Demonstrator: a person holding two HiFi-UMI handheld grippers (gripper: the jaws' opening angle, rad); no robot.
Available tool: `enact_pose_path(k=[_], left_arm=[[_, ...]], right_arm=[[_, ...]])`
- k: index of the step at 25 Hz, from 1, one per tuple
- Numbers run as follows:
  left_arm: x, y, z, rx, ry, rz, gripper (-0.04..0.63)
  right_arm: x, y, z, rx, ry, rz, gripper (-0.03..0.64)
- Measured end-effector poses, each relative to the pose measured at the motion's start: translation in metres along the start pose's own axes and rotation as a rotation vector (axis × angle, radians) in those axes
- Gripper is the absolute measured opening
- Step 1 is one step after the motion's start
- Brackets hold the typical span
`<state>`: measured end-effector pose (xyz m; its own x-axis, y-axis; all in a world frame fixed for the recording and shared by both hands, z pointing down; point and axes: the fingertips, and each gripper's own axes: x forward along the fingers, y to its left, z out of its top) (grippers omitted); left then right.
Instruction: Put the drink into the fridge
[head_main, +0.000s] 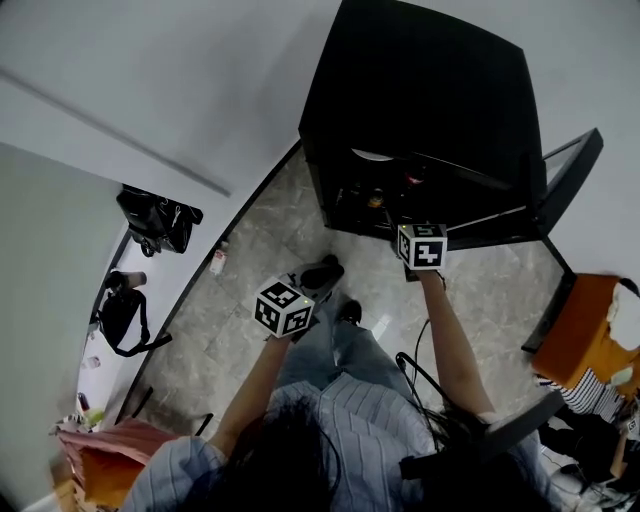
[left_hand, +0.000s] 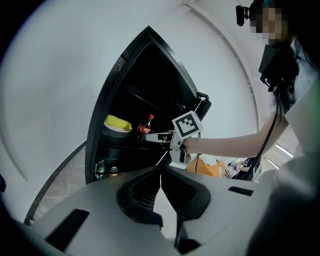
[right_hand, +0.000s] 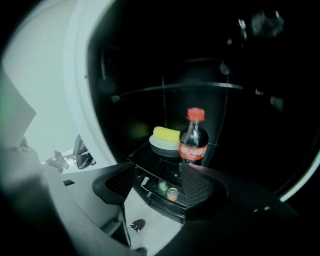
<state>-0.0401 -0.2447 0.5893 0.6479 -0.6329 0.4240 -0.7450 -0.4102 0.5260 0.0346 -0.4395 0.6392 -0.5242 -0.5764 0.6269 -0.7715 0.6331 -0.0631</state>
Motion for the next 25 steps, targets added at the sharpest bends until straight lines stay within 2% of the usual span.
enact_pose_path(k=[10,14,22,25], left_arm=[[-0.026,-0.033,0.031,0.043,-0.071,-0.02,0.009],[-0.036,-0.045,0.039,0.055,-0.111,-0.013,0.009],[-0.055,-0.074,0.039,0.083,-0.177,0.017,0.009],[-0.059,-0.083,0.036,0.086,-0.187,0.024,0.009]], right_arm=[[-0.079,0.053,0.01,0.026,-0.076,0.093,0.299],[-0.11,0.071,0.015,0.056,-0.125,0.129,0.254],[-0.171,0.099,0.022,-0.017,-0.187,0.161,0.25],[-0.189,0.111,0.016,0.008,-0.195,0.2,0.25]])
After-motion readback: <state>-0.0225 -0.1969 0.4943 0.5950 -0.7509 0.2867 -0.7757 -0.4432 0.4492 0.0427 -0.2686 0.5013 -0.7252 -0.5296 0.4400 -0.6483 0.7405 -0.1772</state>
